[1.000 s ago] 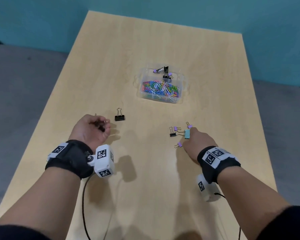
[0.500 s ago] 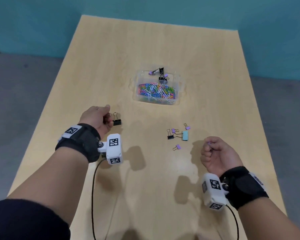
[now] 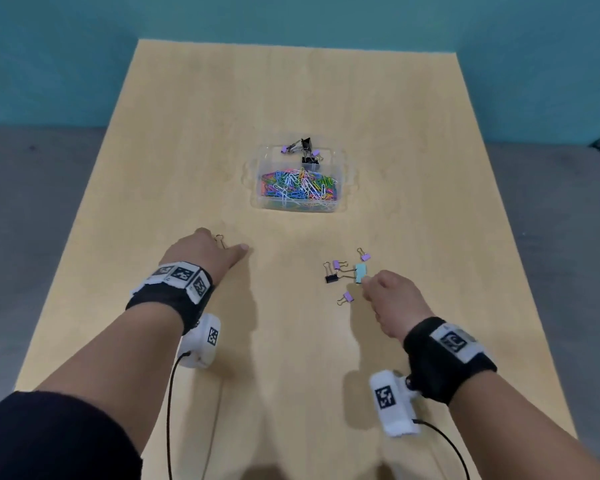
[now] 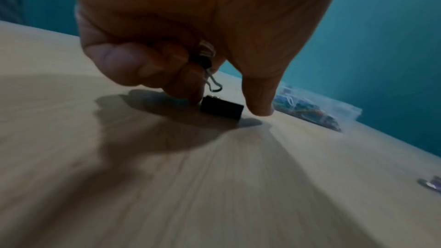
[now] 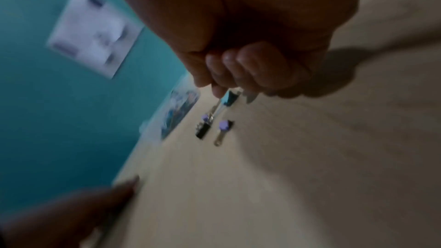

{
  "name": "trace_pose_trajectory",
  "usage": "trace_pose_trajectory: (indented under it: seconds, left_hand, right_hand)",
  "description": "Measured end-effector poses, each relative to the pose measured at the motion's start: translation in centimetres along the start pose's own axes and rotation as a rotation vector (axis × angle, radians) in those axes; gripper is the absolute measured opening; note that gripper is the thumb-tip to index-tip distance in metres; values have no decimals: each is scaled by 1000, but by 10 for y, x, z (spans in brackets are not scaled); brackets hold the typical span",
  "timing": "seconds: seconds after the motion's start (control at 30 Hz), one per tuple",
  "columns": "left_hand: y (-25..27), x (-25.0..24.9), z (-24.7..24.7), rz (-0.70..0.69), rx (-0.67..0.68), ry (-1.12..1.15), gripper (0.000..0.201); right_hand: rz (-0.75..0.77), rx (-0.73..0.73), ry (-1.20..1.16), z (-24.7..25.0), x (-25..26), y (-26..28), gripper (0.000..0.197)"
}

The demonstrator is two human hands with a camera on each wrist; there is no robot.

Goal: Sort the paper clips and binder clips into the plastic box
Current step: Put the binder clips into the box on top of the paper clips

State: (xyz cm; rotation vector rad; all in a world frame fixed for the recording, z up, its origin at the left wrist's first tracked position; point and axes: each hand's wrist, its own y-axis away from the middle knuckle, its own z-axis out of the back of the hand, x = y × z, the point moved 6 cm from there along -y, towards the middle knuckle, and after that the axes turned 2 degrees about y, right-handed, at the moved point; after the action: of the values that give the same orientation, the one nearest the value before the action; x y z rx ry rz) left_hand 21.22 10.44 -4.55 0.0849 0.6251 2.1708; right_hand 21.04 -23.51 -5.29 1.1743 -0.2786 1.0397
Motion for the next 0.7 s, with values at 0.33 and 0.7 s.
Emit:
trace_pose_trajectory:
  seconds: [0.33,0.7]
  left_hand:
    - [-7,-13,-9,198,353,1077,29]
    - [-51,-103,60,52,352,1520,15]
  right_hand:
    - [221,30,917,-34,37,8,28]
    - [286,169,1014,-42,33,12,11]
